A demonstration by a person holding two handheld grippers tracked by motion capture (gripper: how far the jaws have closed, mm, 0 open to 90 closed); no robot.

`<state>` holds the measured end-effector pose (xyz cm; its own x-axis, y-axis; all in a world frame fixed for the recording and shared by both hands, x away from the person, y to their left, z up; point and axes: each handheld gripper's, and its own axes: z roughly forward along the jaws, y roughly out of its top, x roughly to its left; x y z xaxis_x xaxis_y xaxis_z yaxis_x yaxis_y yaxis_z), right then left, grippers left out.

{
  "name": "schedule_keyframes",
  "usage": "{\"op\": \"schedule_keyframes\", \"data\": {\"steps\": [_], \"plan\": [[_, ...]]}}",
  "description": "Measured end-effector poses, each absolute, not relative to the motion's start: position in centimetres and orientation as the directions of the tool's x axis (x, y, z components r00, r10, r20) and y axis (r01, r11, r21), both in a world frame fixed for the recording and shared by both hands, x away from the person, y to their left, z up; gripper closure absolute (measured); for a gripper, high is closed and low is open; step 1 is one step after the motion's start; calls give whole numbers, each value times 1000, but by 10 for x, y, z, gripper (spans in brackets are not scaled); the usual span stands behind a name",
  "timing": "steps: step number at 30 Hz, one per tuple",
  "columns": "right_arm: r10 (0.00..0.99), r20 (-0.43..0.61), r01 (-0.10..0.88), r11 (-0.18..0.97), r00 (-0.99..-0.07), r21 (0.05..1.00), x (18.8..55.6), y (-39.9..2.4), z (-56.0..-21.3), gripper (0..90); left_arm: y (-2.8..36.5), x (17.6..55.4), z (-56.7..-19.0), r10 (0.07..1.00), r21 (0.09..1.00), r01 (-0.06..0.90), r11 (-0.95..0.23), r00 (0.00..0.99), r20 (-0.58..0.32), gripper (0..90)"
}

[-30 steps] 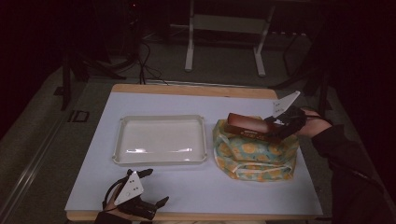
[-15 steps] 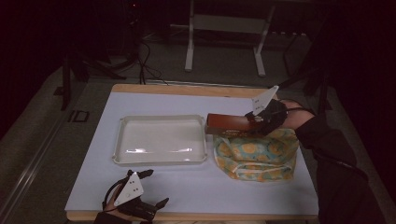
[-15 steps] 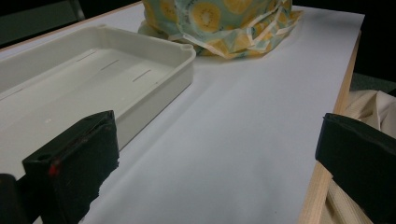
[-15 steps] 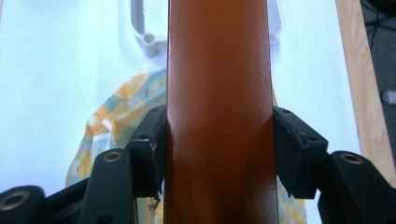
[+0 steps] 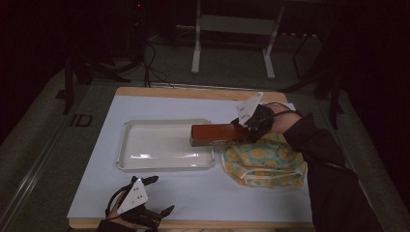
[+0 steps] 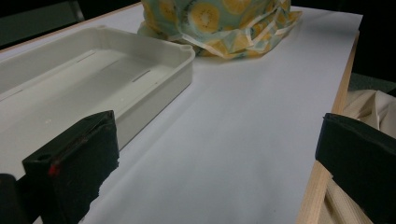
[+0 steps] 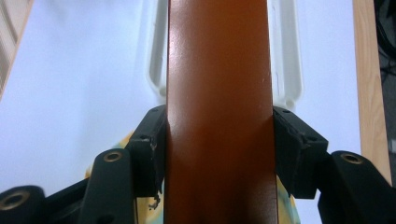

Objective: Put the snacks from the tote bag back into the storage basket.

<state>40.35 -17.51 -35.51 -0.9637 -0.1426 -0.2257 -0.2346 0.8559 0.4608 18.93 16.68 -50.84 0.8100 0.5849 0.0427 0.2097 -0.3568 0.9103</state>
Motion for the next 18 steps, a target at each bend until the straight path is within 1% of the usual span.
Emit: {"op": "schedule_keyframes", "data": {"steps": [5, 11, 18], "plan": [[-185, -254, -288, 835, -949, 469, 399, -156, -359, 426, 167, 189, -509, 580, 910, 210, -358, 814, 40, 0], [-202, -220, -286, 831, -954, 477, 401, -133, -367, 427, 167, 189, -509, 579, 910, 208, -357, 814, 41, 0], [-224, -214, -303, 820, -951, 486, 401, -111, -378, 427, 167, 189, -509, 577, 910, 208, -359, 816, 41, 0]]}}
